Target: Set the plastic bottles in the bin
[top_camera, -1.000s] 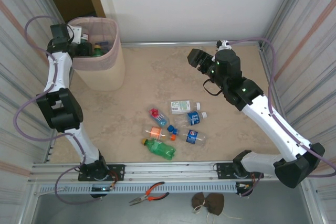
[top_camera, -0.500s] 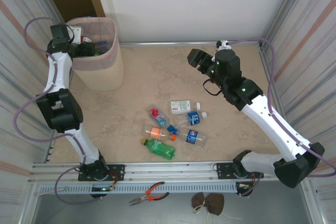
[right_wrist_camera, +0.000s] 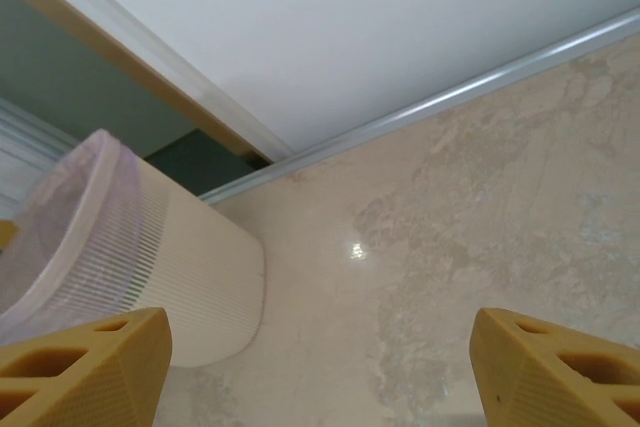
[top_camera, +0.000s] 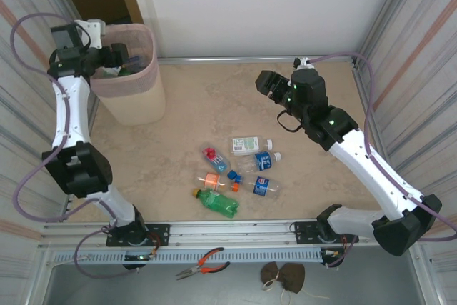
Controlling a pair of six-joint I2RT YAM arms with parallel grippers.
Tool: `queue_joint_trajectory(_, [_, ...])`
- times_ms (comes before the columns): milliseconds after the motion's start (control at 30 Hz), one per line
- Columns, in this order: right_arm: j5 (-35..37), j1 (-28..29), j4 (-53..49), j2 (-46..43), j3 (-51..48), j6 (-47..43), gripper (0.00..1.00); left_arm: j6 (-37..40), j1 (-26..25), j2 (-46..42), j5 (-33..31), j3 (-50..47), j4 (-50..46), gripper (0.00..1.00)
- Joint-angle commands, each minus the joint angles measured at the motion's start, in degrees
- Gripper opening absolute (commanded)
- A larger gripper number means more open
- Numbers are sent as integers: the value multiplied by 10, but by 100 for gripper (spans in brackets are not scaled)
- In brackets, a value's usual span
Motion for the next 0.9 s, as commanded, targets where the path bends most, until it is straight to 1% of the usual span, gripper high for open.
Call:
queue_joint_trajectory(0, [13,-1,-38,-18,-7,17,77,-21,2,-29,63,10,1,78])
queue_joint_trajectory(133, [18,0,-79,-21,-17,28,77,-28,-1,-47,107,8,-12,77])
queue_joint_trajectory(267, [16,0,-116,-23,-36,56,77,-20,-21,-73,129,-7,-26,77])
queue_joint_trajectory(433, [4,6,-162,-21,-65,117,77,-6,-69,-125,126,-59,-24,77])
queue_joint_trajectory(567, [-5,17,-200,-9,-77,164,77,-1,-117,-174,118,-125,-4,78])
queue_joint_trajectory(633, [-5,21,-230,-1,-80,205,77,3,-144,-195,109,-159,4,78])
queue_joint_trajectory(767, [-12,21,-266,8,-107,319,78,-7,-196,-229,90,-215,25,78])
queue_joint_trajectory(867, [-29,9,-289,12,-138,408,78,-11,-234,-247,79,-250,39,78])
